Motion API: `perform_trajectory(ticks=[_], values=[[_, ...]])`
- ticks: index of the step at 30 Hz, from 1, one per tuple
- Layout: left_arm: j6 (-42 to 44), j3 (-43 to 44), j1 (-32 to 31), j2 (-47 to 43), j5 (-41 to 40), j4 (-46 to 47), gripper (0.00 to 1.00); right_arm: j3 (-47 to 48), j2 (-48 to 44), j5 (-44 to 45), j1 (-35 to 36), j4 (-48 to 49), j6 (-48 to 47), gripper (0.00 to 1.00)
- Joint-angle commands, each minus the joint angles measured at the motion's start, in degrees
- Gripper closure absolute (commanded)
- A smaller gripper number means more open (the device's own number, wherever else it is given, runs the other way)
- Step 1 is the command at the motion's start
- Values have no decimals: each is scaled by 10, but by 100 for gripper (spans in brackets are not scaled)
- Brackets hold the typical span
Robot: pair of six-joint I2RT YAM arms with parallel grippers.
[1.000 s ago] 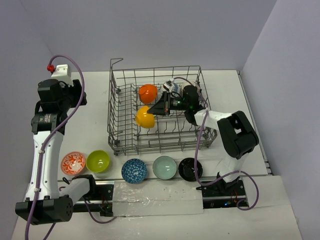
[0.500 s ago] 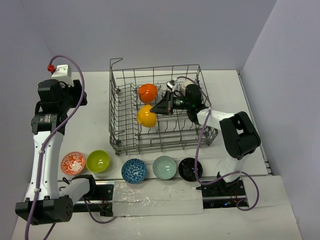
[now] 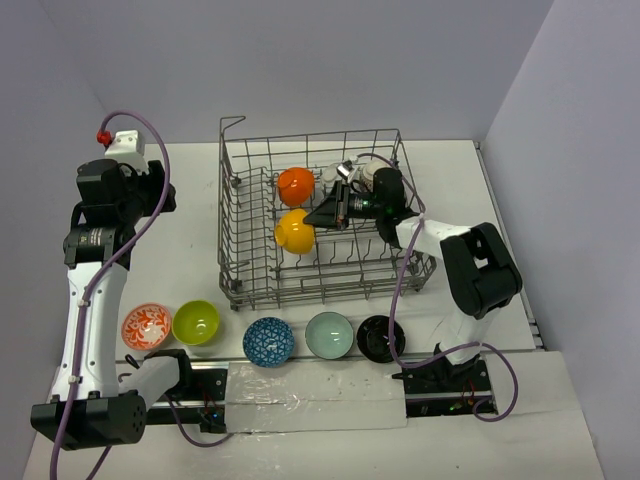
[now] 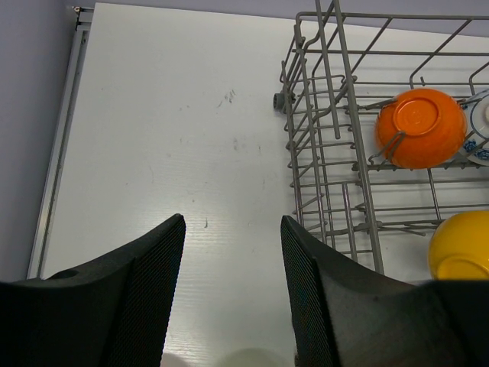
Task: Load the bowls into the dish rack
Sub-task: Insert the bowl into the dish rack.
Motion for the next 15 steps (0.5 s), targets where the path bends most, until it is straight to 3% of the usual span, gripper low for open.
perform_trajectory(ticks=[1, 15], values=[[-5, 1, 3, -13, 13, 24, 41, 0, -26, 16, -14, -4, -27, 76], [-6, -3, 3, -18, 15, 25, 40, 5, -24, 17, -22, -25, -45, 68]])
